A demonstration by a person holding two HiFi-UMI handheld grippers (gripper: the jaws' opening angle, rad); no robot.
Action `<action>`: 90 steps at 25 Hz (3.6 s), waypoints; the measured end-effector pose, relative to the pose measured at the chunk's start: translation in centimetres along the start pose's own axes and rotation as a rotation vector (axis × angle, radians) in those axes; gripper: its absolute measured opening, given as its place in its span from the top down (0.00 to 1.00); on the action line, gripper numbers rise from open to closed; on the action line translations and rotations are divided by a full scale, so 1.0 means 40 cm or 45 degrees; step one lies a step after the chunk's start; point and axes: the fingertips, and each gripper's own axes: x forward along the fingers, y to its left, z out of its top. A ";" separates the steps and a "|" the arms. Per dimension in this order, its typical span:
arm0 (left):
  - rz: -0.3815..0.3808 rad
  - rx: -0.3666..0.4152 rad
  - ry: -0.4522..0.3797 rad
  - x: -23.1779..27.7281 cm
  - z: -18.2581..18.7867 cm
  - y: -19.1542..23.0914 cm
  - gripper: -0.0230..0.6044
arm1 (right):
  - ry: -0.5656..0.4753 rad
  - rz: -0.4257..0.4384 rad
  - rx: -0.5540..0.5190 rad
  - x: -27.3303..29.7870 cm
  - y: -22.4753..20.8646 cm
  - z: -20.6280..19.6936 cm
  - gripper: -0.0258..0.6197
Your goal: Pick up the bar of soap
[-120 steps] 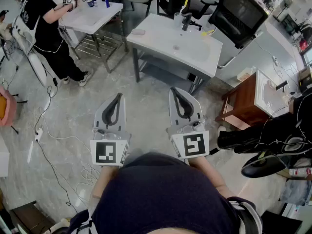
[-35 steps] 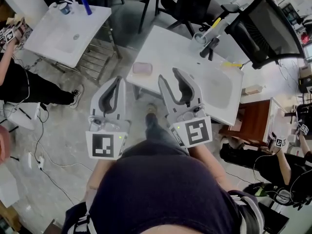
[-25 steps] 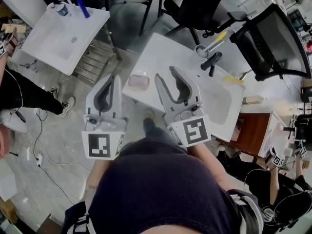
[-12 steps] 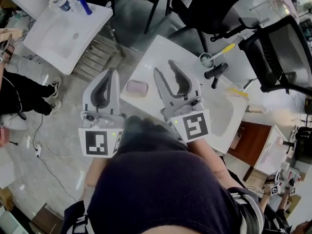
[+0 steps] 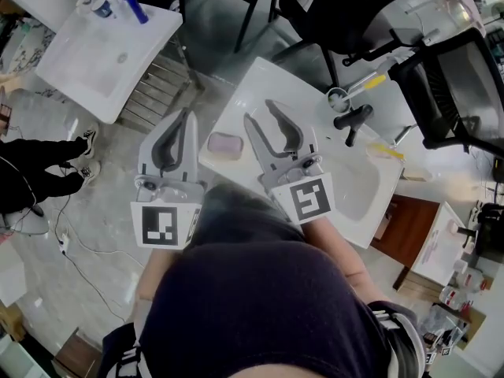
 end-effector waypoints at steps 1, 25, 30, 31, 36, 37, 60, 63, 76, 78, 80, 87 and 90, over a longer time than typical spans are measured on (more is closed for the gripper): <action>-0.008 -0.007 0.018 0.003 -0.008 0.001 0.97 | 0.008 0.006 -0.001 0.005 0.004 -0.008 0.70; -0.120 -0.013 0.183 0.029 -0.132 0.033 0.97 | 0.366 0.257 -0.145 0.032 0.132 -0.317 0.71; -0.119 -0.008 0.186 0.029 -0.138 0.034 0.97 | 0.431 0.325 -0.157 0.030 0.153 -0.384 0.71; -0.119 -0.009 0.190 0.029 -0.140 0.034 0.97 | 0.446 0.337 -0.162 0.030 0.154 -0.397 0.71; -0.123 -0.010 0.208 0.025 -0.150 0.031 0.97 | 0.547 0.395 -0.208 0.027 0.165 -0.455 0.71; -0.122 -0.012 0.211 0.024 -0.152 0.032 0.97 | 0.568 0.408 -0.211 0.027 0.169 -0.467 0.71; -0.097 -0.019 0.258 0.014 -0.186 0.048 0.97 | 1.012 0.682 -0.431 0.015 0.232 -0.672 0.70; -0.093 -0.016 0.261 0.012 -0.188 0.051 0.97 | 1.079 0.705 -0.473 0.016 0.235 -0.688 0.70; -0.063 -0.021 0.281 -0.001 -0.203 0.070 0.97 | 1.334 0.782 -0.549 0.020 0.247 -0.735 0.67; -0.059 -0.023 0.280 -0.002 -0.204 0.070 0.97 | 1.361 0.781 -0.554 0.023 0.244 -0.739 0.67; -0.055 -0.024 0.284 -0.005 -0.207 0.071 0.97 | 1.384 0.781 -0.565 0.028 0.242 -0.742 0.66; -0.031 -0.036 0.298 -0.019 -0.211 0.080 0.97 | 1.489 0.809 -0.591 0.033 0.241 -0.761 0.66; -0.022 -0.031 0.301 -0.021 -0.209 0.086 0.97 | 1.533 0.841 -0.625 0.032 0.242 -0.768 0.66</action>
